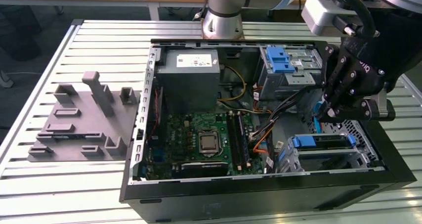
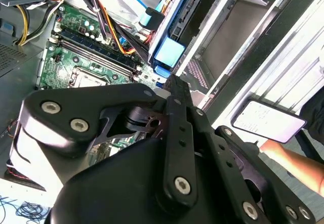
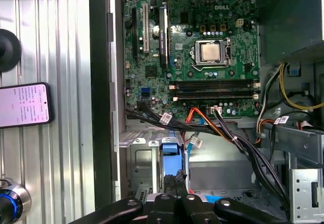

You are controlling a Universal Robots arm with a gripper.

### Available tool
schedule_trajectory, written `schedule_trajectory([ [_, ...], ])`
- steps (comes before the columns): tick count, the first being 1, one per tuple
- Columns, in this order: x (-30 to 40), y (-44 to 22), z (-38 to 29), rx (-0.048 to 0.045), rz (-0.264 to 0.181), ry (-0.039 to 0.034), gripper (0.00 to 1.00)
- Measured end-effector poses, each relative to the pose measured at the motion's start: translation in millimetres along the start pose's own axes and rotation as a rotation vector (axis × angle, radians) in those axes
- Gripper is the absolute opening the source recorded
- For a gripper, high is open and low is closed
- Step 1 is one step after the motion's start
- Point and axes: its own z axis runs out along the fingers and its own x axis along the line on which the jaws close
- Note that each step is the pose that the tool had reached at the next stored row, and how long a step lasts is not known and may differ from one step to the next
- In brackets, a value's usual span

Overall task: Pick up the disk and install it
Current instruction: 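Insert the first disk wire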

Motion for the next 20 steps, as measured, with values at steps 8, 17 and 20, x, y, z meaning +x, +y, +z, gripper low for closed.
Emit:
schedule_trajectory([
  [8,0.0,0.0,0.0,0.0001,0.0,0.0016,0.11],
  [17,-0.8,-15.0,0.1,-0.0001,0.0,0.0014,0.11],
  [20,-1.2,-22.9,0.1,-0.0003,0.0,0.0015,0.11],
])
